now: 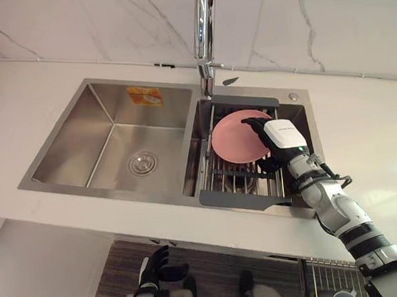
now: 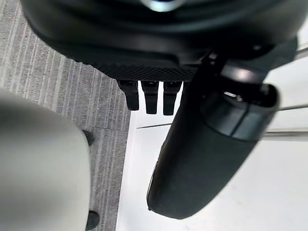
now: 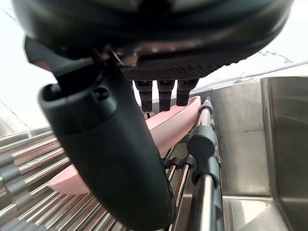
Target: Walk over to the sink, pick up the cup, carry it to the dishwasher, place the cup inside the dishwasher, then close the dishwasher door
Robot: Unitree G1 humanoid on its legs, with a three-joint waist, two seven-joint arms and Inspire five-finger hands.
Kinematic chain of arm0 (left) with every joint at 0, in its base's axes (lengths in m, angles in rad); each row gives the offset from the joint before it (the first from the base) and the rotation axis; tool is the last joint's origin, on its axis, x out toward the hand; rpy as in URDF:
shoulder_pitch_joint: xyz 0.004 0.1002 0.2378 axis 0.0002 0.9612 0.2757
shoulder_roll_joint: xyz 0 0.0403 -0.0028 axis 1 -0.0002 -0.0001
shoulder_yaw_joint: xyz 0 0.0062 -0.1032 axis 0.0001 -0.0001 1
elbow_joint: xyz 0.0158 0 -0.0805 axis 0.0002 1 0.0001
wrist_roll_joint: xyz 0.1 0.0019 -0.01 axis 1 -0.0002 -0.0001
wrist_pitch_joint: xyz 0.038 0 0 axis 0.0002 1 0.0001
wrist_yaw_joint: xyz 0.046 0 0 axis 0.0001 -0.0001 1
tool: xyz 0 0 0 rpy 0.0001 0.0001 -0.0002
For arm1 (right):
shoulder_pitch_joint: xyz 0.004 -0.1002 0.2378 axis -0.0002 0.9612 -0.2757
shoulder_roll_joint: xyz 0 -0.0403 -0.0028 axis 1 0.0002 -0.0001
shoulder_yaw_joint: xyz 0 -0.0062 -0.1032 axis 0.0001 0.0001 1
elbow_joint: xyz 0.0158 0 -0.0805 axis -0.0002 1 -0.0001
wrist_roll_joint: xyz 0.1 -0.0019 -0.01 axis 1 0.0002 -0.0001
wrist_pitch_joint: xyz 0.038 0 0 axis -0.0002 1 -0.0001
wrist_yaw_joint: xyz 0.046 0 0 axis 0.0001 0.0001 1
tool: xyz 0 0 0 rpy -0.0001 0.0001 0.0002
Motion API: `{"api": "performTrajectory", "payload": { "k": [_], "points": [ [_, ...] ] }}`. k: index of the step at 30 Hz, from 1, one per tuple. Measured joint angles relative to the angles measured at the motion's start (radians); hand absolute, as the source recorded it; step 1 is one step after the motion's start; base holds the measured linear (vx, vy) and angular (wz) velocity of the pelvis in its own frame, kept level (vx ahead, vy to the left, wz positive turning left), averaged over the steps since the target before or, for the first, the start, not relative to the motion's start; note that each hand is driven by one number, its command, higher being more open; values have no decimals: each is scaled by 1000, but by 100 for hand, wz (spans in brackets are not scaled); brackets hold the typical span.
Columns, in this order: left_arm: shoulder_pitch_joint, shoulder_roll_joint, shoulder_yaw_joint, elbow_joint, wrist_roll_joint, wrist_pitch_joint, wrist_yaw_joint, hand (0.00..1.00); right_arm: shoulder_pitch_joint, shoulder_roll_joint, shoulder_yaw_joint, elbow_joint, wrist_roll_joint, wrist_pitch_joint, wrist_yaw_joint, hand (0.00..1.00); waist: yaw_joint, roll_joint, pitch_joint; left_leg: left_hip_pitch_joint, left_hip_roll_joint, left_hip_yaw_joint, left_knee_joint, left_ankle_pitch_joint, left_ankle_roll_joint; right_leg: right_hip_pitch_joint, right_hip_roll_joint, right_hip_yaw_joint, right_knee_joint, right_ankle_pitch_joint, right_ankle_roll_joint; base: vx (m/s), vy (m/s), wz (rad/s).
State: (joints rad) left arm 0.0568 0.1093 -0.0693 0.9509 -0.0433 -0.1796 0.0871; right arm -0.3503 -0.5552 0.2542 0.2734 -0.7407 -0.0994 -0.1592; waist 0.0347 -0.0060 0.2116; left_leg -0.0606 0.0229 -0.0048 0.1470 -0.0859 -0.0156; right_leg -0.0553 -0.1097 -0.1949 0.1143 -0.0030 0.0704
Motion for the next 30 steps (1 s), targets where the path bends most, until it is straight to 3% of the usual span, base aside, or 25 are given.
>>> {"api": "performTrajectory", "payload": {
  "k": [7, 17, 24, 30],
  "points": [
    [-3, 2, -2, -6, -16, -1, 1, 90, -44, 6, 18, 23, 1, -1, -53, 30, 5, 1, 20, -4, 3, 1, 13, -8, -7, -1, 1, 0, 8, 0, -1, -39, -4, 1],
    [-5, 2, -1, -5, -15, 0, 0, 90, -24, 7, 14, -40, 15, -5, -53, 30, 5, 0, 20, 1, 9, 22, 17, -10, -3, -1, 5, 10, 7, -1, -2, 8, -1, -3],
    [-4, 1, 3, -1, -15, 2, 1, 90, 98, 25, -25, -186, 92, -8, -33, 30, 0, -1, 19, 35, 10, 29, 6, -10, -3, 25, 5, 19, 3, -1, -2, -5, 2, -3],
    [-3, -1, 5, 14, -14, 4, 1, 90, 216, 133, -128, -404, 165, -39, -32, 30, -6, -3, 16, 91, 11, 32, -31, -8, -1, 73, 11, 24, -22, 2, -3, -8, -2, -2]
  ]
}}
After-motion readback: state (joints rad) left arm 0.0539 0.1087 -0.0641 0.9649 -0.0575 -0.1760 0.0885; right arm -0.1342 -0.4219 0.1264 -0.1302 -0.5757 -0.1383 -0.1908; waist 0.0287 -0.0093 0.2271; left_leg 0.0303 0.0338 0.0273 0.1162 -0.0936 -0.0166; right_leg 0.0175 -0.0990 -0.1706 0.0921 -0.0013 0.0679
